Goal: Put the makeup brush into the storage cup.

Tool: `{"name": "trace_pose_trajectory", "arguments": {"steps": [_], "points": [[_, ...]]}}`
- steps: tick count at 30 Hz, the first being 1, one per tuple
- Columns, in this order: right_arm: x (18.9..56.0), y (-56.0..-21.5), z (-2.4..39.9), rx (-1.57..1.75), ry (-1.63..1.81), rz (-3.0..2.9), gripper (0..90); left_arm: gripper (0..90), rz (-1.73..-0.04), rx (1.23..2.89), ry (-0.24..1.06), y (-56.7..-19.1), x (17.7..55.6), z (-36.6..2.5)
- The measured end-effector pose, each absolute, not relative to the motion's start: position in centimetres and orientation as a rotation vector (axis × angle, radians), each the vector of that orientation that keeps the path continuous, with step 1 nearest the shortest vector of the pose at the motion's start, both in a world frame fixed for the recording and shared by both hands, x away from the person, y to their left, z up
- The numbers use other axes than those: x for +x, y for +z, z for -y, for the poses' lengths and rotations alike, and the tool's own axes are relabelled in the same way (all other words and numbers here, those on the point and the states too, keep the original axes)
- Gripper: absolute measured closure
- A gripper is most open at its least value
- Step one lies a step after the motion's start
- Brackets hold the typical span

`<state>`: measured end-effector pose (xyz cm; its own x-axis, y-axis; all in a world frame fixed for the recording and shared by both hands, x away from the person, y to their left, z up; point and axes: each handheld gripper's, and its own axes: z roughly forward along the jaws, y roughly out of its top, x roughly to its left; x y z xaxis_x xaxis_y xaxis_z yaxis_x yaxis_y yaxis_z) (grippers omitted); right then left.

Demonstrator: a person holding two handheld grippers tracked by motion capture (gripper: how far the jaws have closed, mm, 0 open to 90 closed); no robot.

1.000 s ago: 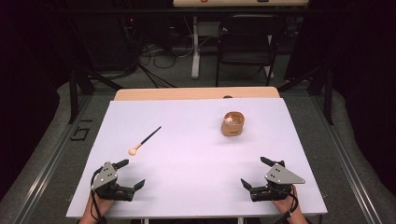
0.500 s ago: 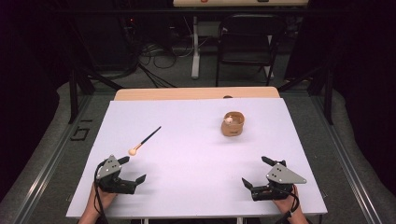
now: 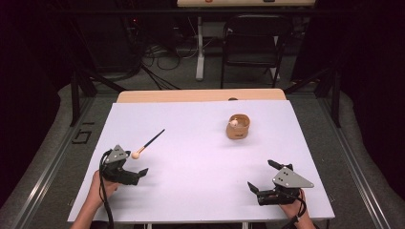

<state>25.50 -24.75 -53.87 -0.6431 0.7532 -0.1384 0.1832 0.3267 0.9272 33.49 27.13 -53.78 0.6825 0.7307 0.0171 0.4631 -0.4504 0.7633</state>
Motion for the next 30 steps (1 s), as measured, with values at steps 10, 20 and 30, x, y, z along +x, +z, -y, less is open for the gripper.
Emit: {"name": "trace_pose_trajectory", "arguments": {"steps": [10,20,30], "points": [[25.5,-53.8,24.9,0.824,1.306,-2.030,0.0,0.2,-0.965,2.203,0.405,-51.3,36.9,-26.7],[25.6,-53.8,24.9,0.827,1.309,-2.028,0.0,0.3,-1.017,2.276,0.341,-50.4,39.9,-26.7],[25.6,-53.9,24.9,0.825,1.304,-2.034,0.0,4.1,-1.063,2.331,0.320,-49.9,41.9,-26.5]]}}
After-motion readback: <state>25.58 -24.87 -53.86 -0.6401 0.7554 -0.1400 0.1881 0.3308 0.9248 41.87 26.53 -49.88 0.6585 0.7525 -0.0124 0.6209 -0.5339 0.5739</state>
